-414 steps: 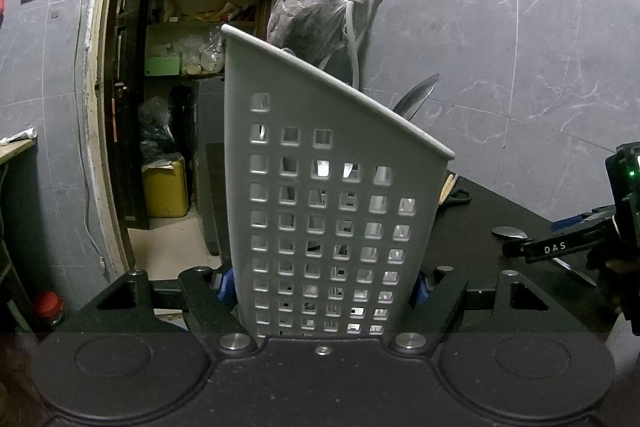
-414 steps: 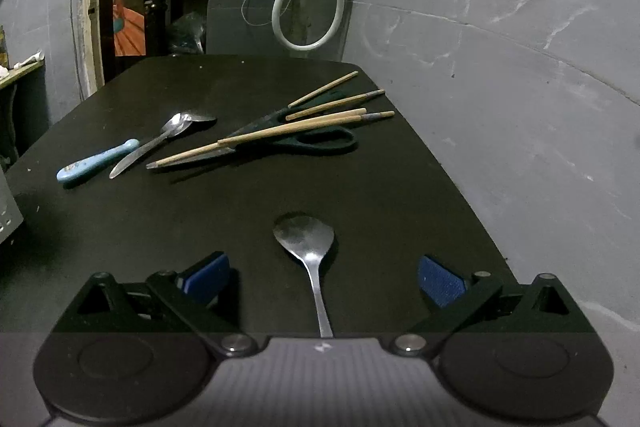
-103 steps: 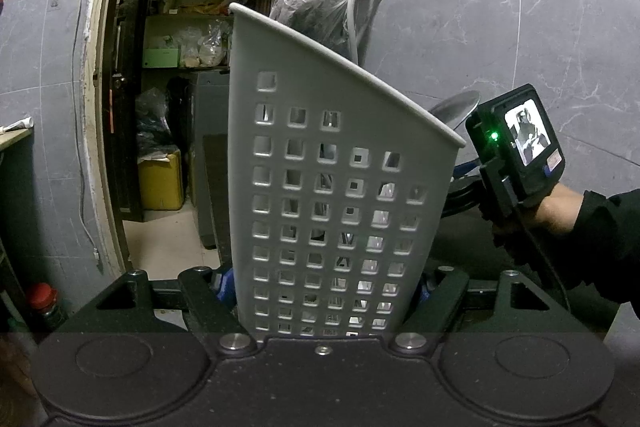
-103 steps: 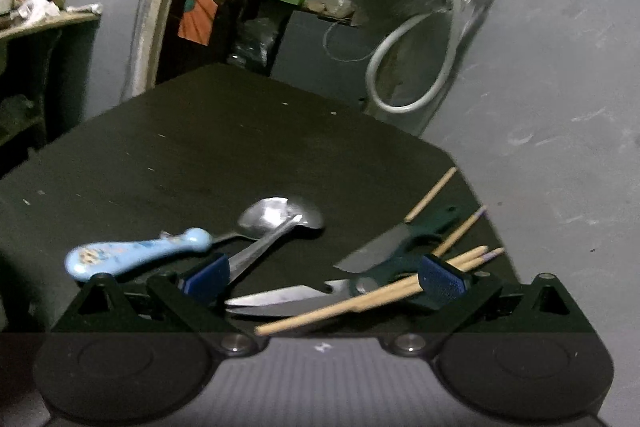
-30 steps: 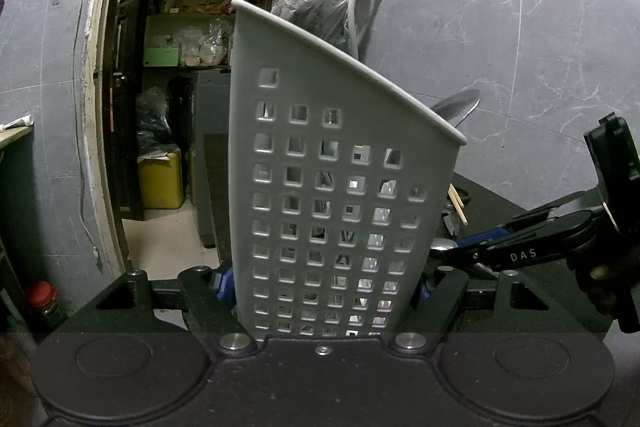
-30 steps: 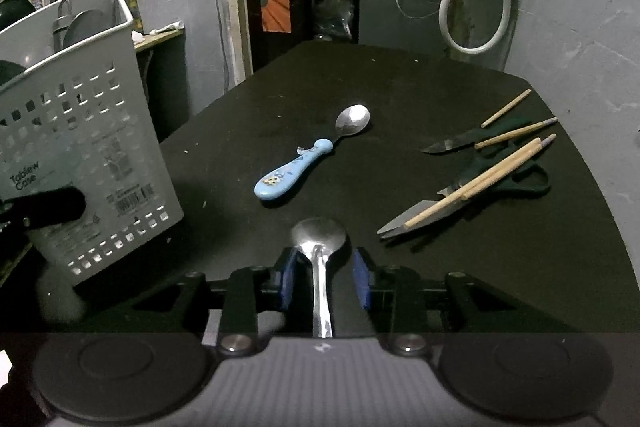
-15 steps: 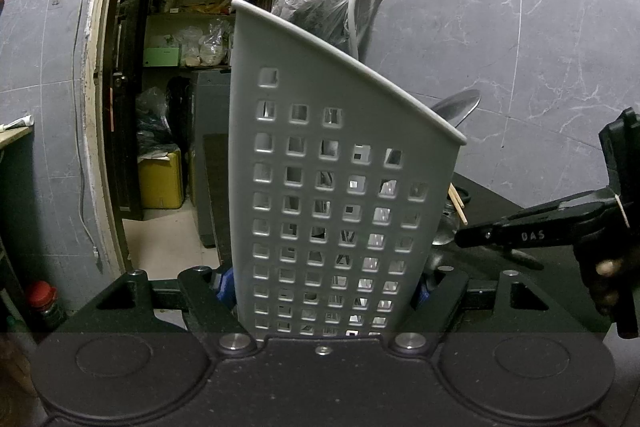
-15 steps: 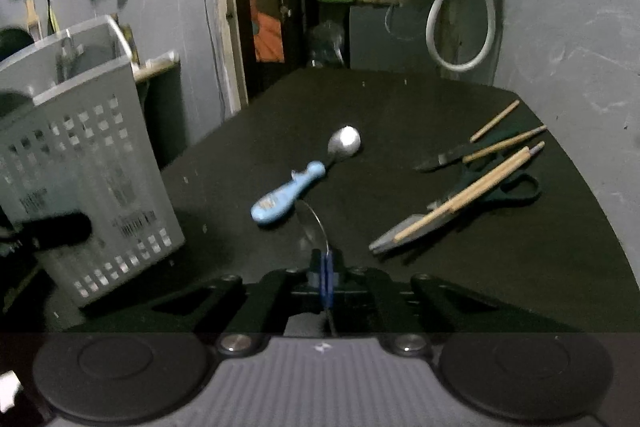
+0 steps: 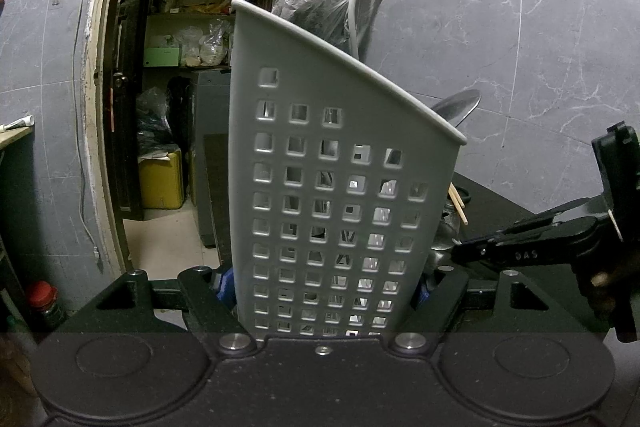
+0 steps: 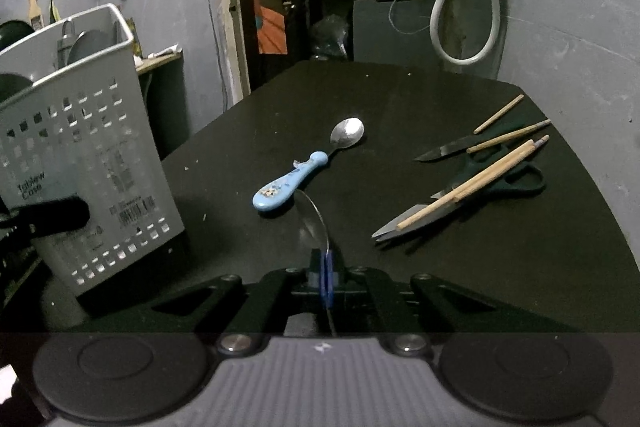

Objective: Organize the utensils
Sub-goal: 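Lift the silver spoon with the right tool toward the white basket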

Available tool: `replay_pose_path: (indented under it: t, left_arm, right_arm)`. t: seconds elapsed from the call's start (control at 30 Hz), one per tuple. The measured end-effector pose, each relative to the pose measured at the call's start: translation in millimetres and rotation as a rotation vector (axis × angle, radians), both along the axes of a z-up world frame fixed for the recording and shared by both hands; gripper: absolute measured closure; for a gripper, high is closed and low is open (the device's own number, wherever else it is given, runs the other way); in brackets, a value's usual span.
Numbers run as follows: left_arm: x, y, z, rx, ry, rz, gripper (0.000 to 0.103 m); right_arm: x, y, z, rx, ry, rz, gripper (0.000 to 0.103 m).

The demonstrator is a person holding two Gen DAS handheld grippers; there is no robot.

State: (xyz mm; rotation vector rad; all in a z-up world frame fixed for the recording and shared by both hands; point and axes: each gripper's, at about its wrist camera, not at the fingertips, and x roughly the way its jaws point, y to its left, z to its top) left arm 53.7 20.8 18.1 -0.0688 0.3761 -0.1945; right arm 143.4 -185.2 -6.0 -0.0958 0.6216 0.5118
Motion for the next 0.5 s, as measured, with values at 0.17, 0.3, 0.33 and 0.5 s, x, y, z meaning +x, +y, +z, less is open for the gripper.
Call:
replay_pose_path:
  t: [0.17, 0.3, 0.33, 0.5]
  left_arm:
    - [0, 0, 0, 0.000, 0.000, 0.000, 0.025]
    - [0, 0, 0, 0.000, 0.000, 0.001, 0.025]
    - [0, 0, 0, 0.001, 0.000, 0.000, 0.025]
    - [0, 0, 0, 0.000, 0.000, 0.000, 0.025]
  right_arm:
    - [2, 5, -1, -0.022, 0.003, 0.017, 0.099]
    - [10, 8, 0, -0.027, 0.017, 0.031, 0.097]
    - [12, 9, 1, -0.032, 0.018, 0.033, 0.097]
    - [17, 15, 1, -0.045, 0.020, 0.041, 0.096]
